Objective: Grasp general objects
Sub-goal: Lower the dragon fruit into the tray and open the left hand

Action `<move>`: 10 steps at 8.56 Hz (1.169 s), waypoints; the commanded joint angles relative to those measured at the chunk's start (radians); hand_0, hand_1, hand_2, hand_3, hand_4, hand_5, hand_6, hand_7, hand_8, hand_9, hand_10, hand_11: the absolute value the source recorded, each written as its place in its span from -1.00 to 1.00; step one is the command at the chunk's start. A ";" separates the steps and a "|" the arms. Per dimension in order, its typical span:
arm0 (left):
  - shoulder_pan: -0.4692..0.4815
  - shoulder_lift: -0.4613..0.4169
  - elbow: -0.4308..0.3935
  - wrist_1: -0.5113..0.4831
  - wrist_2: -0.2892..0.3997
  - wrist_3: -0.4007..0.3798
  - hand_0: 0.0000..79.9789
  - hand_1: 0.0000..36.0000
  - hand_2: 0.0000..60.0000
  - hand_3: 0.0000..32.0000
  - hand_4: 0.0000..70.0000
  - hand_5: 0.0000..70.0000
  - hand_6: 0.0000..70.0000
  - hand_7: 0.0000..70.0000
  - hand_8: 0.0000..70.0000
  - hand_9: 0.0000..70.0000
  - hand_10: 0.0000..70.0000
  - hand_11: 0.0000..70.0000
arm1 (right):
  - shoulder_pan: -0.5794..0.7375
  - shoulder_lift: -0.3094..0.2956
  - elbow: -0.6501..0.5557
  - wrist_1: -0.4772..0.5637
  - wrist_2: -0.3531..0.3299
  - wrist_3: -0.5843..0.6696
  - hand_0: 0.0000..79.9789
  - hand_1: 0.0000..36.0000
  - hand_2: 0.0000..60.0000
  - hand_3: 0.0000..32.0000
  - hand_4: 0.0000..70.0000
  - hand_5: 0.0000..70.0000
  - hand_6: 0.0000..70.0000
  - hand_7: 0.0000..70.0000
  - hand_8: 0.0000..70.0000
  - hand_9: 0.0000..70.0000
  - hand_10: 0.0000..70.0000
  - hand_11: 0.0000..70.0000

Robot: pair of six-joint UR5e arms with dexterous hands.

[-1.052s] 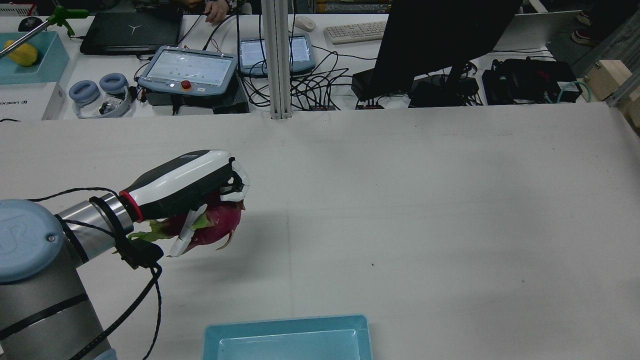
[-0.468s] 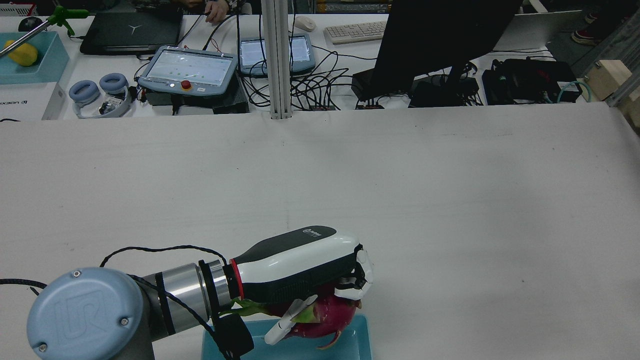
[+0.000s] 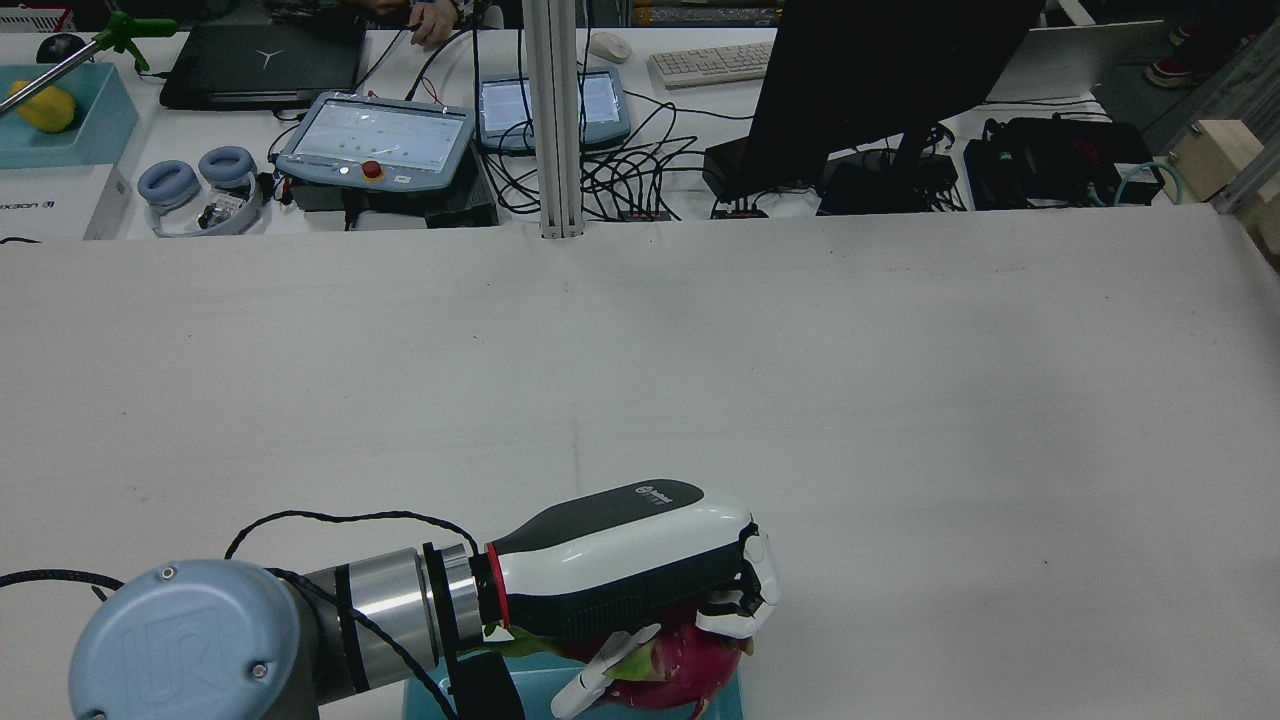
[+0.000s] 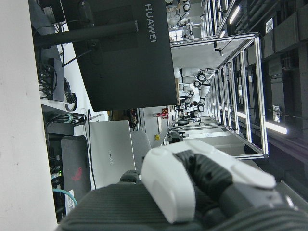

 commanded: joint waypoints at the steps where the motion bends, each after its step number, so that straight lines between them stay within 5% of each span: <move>1: 0.013 -0.002 -0.001 0.076 0.040 0.007 1.00 1.00 1.00 -1.00 1.00 1.00 1.00 1.00 0.19 0.52 0.59 1.00 | 0.000 0.000 0.001 0.000 0.000 0.000 -1.00 -1.00 -1.00 -1.00 -1.00 -1.00 -1.00 -1.00 -1.00 -1.00 -1.00 -1.00; 2: 0.008 -0.002 -0.003 0.102 0.043 0.008 1.00 1.00 1.00 -1.00 0.06 1.00 0.86 1.00 -0.49 -0.24 0.01 0.56 | 0.000 0.000 0.001 0.000 0.000 0.000 -1.00 -1.00 -1.00 -1.00 -1.00 -1.00 -1.00 -1.00 -1.00 -1.00 -1.00 -1.00; 3: -0.005 0.005 -0.004 0.113 0.060 0.014 1.00 1.00 1.00 -1.00 -0.37 1.00 0.22 1.00 -0.79 -0.53 -0.57 -0.21 | 0.000 0.000 -0.001 0.000 0.000 0.000 -1.00 -1.00 -1.00 -1.00 -1.00 -1.00 -1.00 -1.00 -1.00 -1.00 -1.00 -1.00; 4: -0.006 0.005 -0.006 0.123 0.060 0.030 1.00 1.00 1.00 -1.00 -0.60 1.00 -0.22 0.78 -0.87 -0.69 -0.93 -0.74 | 0.000 0.001 -0.001 0.000 0.000 0.000 -1.00 -1.00 -1.00 -1.00 -1.00 -1.00 -1.00 -1.00 -1.00 -1.00 -1.00 -1.00; 5: -0.007 0.005 -0.006 0.124 0.065 0.030 1.00 1.00 1.00 -1.00 -0.65 1.00 -0.26 0.63 -0.88 -0.71 -0.96 -0.77 | 0.000 0.000 -0.001 0.000 0.000 0.000 -1.00 -1.00 -1.00 -1.00 -1.00 -1.00 -1.00 -1.00 -1.00 -1.00 -1.00 -1.00; 7: -0.007 0.005 -0.004 0.124 0.072 0.031 1.00 1.00 1.00 -1.00 -0.58 1.00 -0.11 0.95 -0.85 -0.65 -0.98 -0.80 | 0.000 0.000 0.001 0.000 0.000 0.000 -1.00 -1.00 -1.00 -1.00 -1.00 -1.00 -1.00 -1.00 -1.00 -1.00 -1.00 -1.00; 8: -0.007 0.005 -0.004 0.125 0.072 0.031 1.00 1.00 1.00 -1.00 -0.37 1.00 -0.02 1.00 -0.83 -0.64 -0.96 -0.77 | 0.000 0.000 0.001 0.000 0.000 0.000 -1.00 -1.00 -1.00 -1.00 -1.00 -1.00 -1.00 -1.00 -1.00 -1.00 -1.00 -1.00; 10: -0.012 0.005 -0.003 0.124 0.072 0.030 1.00 1.00 1.00 -1.00 -0.29 1.00 0.08 1.00 -0.81 -0.59 -0.88 -0.67 | 0.000 0.000 0.001 0.000 0.000 0.000 -1.00 -1.00 -1.00 -1.00 -1.00 -1.00 -1.00 -1.00 -1.00 -1.00 -1.00 -1.00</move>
